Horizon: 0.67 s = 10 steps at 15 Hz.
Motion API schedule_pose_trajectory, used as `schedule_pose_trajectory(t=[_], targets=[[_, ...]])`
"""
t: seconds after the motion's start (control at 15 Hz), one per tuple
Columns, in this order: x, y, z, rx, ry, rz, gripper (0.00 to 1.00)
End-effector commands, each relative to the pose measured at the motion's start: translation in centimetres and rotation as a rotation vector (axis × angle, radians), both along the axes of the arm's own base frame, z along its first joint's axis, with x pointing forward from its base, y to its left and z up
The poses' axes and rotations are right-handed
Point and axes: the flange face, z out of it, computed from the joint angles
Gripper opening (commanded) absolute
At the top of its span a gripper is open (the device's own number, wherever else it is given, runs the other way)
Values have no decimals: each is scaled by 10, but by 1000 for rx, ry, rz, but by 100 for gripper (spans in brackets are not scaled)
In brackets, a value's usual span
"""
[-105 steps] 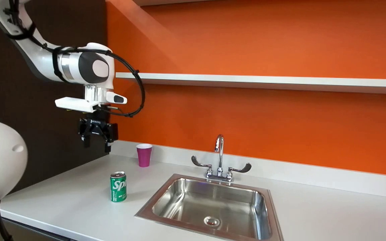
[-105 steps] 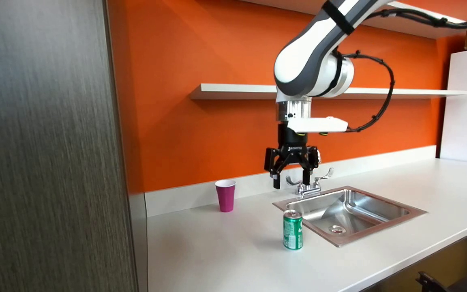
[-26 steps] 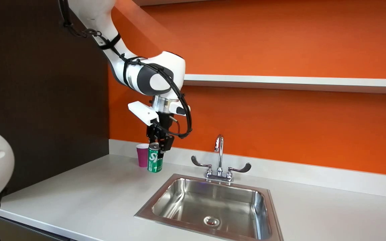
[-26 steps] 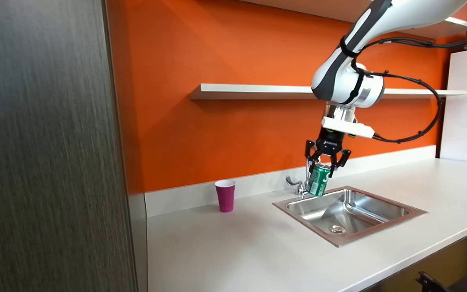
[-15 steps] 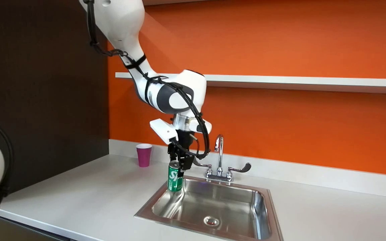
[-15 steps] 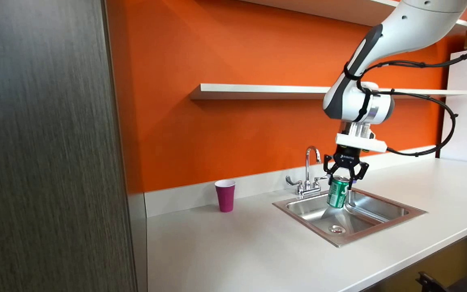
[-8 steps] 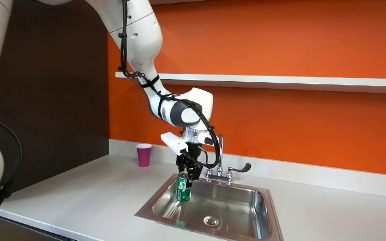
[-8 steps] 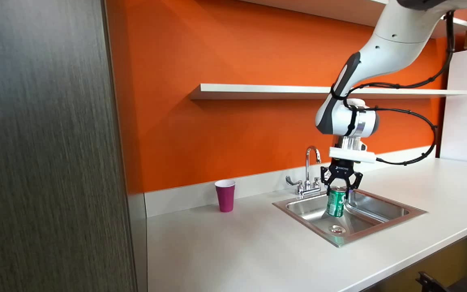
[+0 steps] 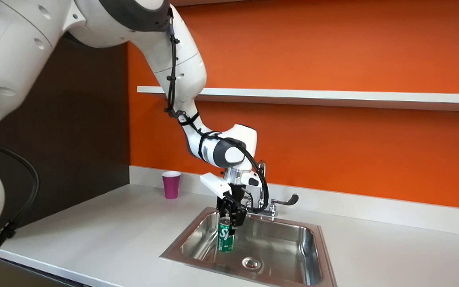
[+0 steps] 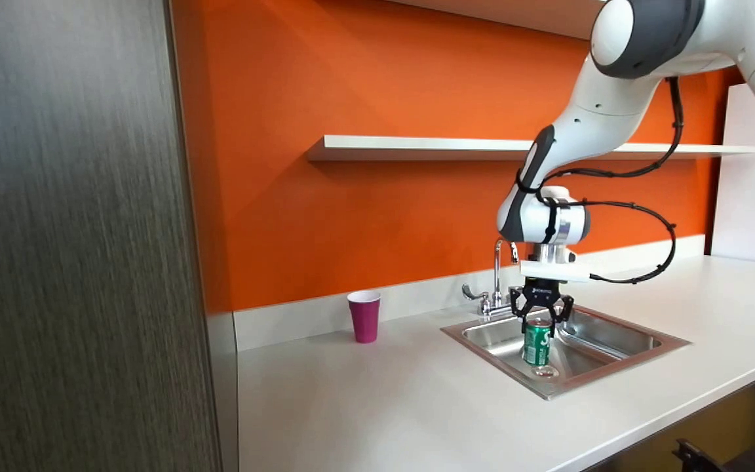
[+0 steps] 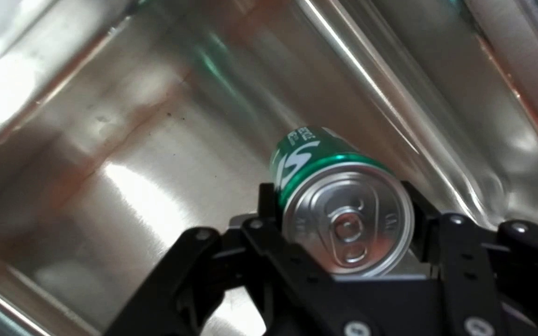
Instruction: Put the green can in the sink.
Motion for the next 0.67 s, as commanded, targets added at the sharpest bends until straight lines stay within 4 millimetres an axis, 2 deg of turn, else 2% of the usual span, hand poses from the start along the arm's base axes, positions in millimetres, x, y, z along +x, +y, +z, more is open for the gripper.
schedule_pose_trajectory(t=[0.0,0.4,0.53,0.6], targets=[[19,2,-24,-10,33,-5,39],[29,11,-65,0,79,12,39],[31,12,-73,-3,91,13,39],[32,11,-70,-2,92,14,39]])
